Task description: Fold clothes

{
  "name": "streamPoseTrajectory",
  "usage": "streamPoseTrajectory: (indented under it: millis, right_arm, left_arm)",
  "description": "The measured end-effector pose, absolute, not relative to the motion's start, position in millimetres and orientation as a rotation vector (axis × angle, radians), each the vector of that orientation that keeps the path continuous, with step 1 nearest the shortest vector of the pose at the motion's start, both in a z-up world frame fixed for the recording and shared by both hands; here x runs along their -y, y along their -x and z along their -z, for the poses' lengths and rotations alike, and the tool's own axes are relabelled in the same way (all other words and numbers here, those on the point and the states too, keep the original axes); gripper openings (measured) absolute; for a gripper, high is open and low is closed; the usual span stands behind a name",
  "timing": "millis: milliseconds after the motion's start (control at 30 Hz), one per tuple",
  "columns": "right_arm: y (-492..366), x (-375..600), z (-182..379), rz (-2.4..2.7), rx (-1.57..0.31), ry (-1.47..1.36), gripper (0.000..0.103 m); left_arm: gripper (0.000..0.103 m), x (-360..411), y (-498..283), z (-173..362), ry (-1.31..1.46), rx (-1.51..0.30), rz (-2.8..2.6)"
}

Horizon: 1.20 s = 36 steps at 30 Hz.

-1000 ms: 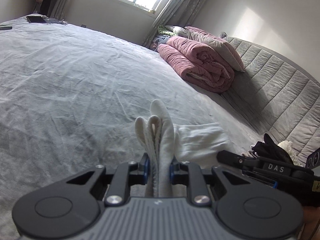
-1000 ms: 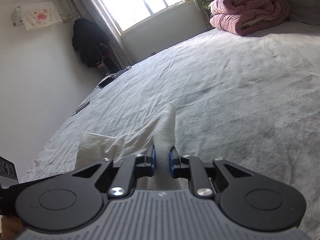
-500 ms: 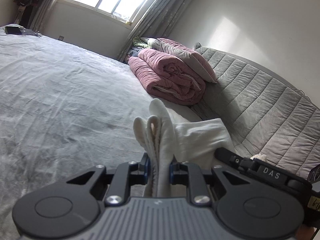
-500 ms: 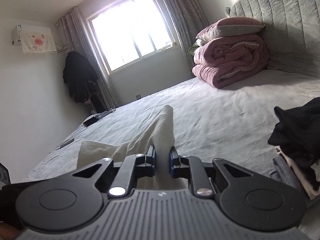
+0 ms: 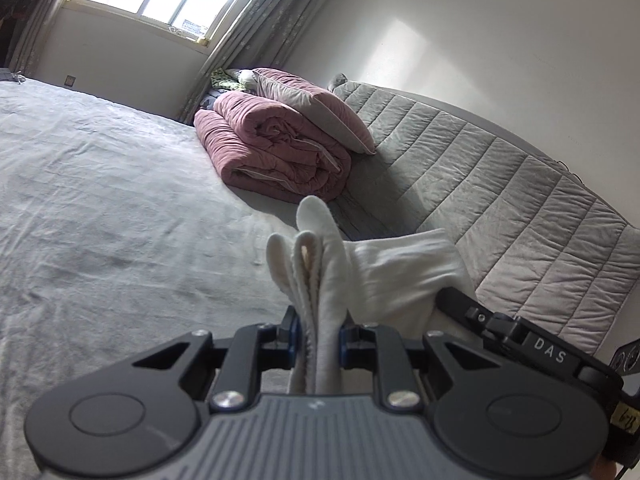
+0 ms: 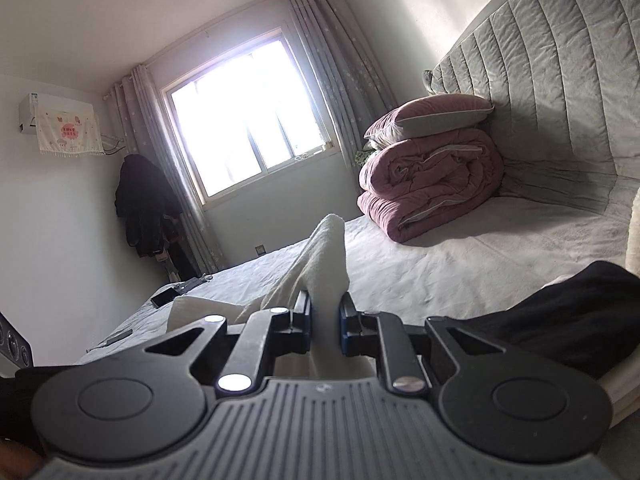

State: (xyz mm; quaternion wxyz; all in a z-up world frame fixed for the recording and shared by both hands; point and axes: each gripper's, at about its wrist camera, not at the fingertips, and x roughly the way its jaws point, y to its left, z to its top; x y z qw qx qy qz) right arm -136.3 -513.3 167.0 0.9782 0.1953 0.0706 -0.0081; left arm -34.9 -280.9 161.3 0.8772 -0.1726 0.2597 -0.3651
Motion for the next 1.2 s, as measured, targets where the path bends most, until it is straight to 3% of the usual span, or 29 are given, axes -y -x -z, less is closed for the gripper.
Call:
streamPoseTrajectory:
  millis: [633,1200]
  right_arm:
    - [156.8,621.8,-176.6,0.165,-0.135,-0.481,0.016]
    - [130.6,682.8,-137.2,0.234,-0.296,-0.605,0.016]
  left_arm:
    - [0.018,409.2,29.2,-174.9,0.415,-0.638,0.908]
    - [0.018,471.1,3.3,-134.6,0.422,-0.804,0.851]
